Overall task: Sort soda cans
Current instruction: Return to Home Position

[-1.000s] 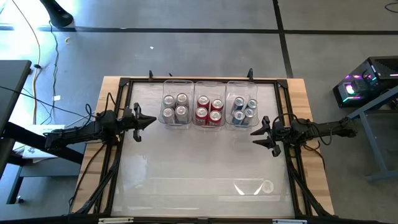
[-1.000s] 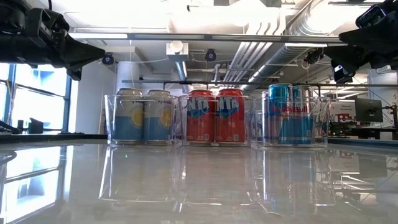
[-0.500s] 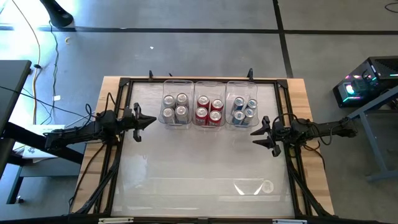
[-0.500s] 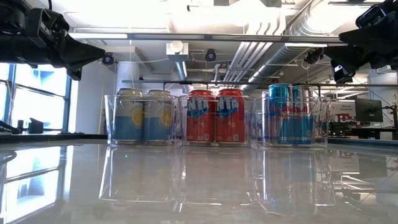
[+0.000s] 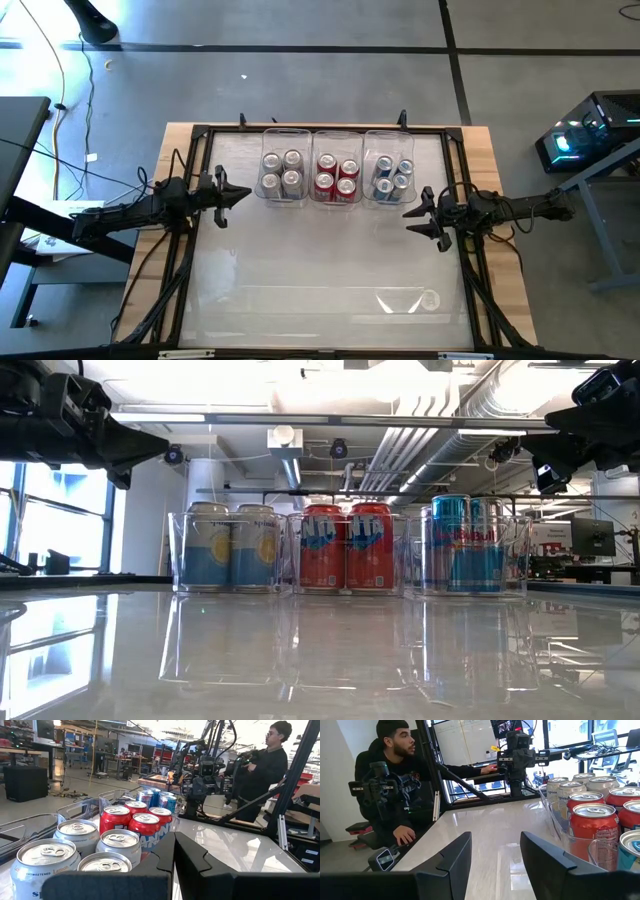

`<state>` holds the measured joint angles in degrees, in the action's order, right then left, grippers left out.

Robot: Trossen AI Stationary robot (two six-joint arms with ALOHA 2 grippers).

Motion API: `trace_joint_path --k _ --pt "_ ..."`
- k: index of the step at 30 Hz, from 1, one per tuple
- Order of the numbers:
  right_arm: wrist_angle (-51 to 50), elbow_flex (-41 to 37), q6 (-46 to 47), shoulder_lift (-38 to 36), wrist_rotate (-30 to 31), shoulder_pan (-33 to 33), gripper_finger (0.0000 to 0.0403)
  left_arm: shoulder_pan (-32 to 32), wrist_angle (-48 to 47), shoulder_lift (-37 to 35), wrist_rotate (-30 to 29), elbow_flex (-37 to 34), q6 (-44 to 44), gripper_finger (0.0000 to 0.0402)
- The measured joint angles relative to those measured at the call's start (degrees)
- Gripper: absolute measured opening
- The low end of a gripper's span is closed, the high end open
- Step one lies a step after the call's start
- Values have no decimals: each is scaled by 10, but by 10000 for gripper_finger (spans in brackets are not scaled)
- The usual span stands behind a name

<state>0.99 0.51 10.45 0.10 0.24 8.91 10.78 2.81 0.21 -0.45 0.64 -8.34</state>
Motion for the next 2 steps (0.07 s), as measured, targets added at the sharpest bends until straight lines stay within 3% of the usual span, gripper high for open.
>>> trace_joint_path --k 2 --pt "0 0 0 0 0 0 165 0 0 0 0 0 0 1"
